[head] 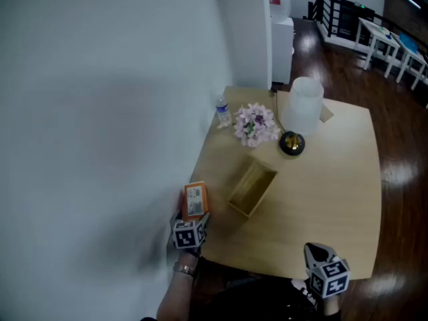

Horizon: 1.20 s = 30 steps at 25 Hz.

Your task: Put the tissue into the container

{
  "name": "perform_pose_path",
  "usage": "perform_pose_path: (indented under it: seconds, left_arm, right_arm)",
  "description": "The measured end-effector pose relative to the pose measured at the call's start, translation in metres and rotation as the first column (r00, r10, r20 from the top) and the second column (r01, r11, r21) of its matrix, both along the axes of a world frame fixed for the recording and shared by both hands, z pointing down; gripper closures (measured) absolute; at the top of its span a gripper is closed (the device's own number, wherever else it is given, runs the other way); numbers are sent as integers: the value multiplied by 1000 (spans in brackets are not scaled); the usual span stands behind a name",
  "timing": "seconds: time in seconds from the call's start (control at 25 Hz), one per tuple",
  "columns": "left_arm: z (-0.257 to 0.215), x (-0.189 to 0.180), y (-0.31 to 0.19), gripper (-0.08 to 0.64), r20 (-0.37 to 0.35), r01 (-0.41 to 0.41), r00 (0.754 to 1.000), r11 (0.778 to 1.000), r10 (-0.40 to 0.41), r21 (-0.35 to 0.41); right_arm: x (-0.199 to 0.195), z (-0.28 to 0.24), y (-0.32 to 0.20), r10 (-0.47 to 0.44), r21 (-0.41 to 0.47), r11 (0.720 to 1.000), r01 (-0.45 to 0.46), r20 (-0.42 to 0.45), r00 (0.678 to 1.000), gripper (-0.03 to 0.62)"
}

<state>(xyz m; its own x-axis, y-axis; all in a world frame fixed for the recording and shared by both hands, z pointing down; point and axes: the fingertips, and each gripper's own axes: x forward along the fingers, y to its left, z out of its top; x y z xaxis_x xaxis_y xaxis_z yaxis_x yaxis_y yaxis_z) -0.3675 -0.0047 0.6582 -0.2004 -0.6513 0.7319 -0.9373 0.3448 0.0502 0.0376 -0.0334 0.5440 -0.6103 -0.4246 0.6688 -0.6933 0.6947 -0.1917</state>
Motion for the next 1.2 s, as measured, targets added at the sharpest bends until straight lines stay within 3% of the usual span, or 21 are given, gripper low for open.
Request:
perform_pose_path:
  seconds: [0.12, 0.36, 0.56, 0.76, 0.88, 1.04, 1.2]
  left_arm:
    - [14, -18, -18, 61, -4, 8, 1000, 1000, -8, -22]
    - [55, -26, -29, 60, -12, -4, 1000, 992, 2, -126]
    - [66, -33, -24, 106, 7, 2, 1000, 986, 0, -168]
    - [56, -32, -18, 167, 33, -14, 999, 989, 19, -148]
    - [32, -24, -12, 173, 25, -29, 999, 997, 31, -78]
    - [-7, -2, -2, 175, 35, -95, 995, 995, 95, -10]
    - [-38, 22, -21, 175, 43, -194, 980, 981, 192, 29]
  right_arm:
    - [-3, 4, 5, 7, -24, 1000, -8, -7, 1000, 604]
    - [0, 10, 9, 24, -42, 999, -25, -23, 999, 604]
    - [4, 14, 8, 36, -49, 998, -37, -28, 999, 604]
    - [8, 14, 6, 47, -52, 998, -48, -25, 999, 604]
    - [8, 15, 5, 44, -50, 998, -45, -22, 999, 604]
    - [12, 20, 3, 54, -57, 997, -54, -17, 998, 604]
    - [10, 17, -3, 60, -47, 997, -60, 5, 998, 604]
